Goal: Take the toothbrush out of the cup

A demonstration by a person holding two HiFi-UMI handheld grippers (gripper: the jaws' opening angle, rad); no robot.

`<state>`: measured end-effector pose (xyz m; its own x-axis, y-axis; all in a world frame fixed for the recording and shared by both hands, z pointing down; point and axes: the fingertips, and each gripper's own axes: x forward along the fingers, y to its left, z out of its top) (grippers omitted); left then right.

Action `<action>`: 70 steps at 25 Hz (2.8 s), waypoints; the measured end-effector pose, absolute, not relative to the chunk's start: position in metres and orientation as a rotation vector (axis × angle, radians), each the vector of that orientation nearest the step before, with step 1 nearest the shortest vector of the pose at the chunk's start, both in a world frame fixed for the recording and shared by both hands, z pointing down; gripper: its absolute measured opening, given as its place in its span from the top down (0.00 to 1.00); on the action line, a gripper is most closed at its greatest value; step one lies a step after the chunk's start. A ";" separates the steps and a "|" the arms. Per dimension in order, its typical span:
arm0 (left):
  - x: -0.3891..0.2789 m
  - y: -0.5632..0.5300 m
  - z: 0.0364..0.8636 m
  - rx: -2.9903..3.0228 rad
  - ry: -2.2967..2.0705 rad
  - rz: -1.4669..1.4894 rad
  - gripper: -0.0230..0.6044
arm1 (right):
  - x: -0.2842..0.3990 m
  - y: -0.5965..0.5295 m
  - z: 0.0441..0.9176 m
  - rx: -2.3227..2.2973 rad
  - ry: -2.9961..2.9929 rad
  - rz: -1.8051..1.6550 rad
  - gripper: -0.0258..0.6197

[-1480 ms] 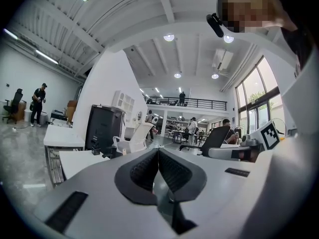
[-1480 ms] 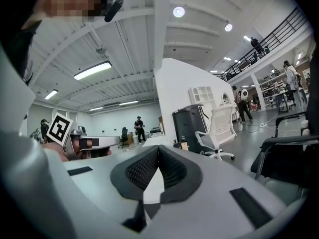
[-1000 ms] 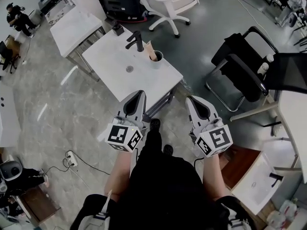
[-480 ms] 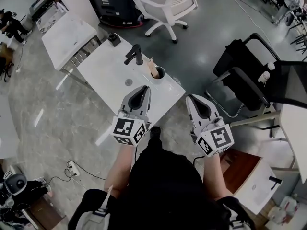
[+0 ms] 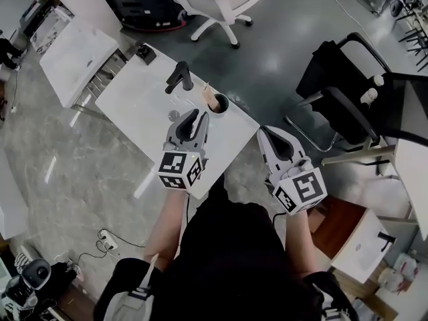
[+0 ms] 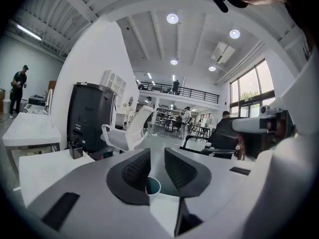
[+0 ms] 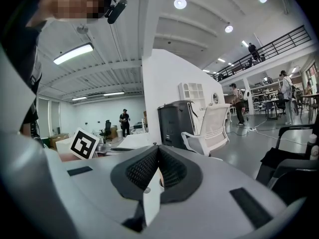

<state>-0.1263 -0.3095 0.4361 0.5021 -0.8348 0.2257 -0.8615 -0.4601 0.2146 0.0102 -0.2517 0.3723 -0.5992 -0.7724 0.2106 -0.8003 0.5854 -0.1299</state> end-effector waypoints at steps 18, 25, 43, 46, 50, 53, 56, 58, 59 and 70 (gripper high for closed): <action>-0.123 -0.371 0.544 2.308 -1.308 0.312 0.75 | 0.009 -0.283 0.425 1.345 -2.544 0.494 0.91; -0.110 -0.378 0.566 2.297 -1.261 0.357 0.75 | 0.012 -0.288 0.443 1.339 -2.510 0.556 0.91; -0.100 -0.384 0.581 2.285 -1.313 0.383 0.87 | 0.022 -0.276 0.456 1.384 -2.483 0.651 0.91; -0.099 -0.385 0.576 2.295 -1.321 0.368 0.89 | 0.024 -0.276 0.453 1.389 -2.495 0.641 0.91; -0.100 -0.386 0.566 2.312 -1.335 0.344 0.89 | 0.025 -0.274 0.449 1.399 -2.507 0.625 0.91; -0.101 -0.384 0.556 2.327 -1.343 0.321 0.90 | 0.027 -0.271 0.444 1.409 -2.517 0.615 0.91; -0.100 -0.383 0.541 2.351 -1.353 0.279 0.90 | 0.030 -0.268 0.438 1.421 -2.538 0.601 0.91; -0.099 -0.381 0.532 2.367 -1.363 0.262 0.90 | 0.033 -0.264 0.434 1.431 -2.549 0.592 0.91; -0.098 -0.379 0.527 2.374 -1.370 0.257 0.90 | 0.035 -0.262 0.433 1.436 -2.554 0.587 0.91; -0.094 -0.342 0.460 2.456 -1.476 0.142 0.90 | 0.047 -0.227 0.405 1.441 -2.666 0.526 0.91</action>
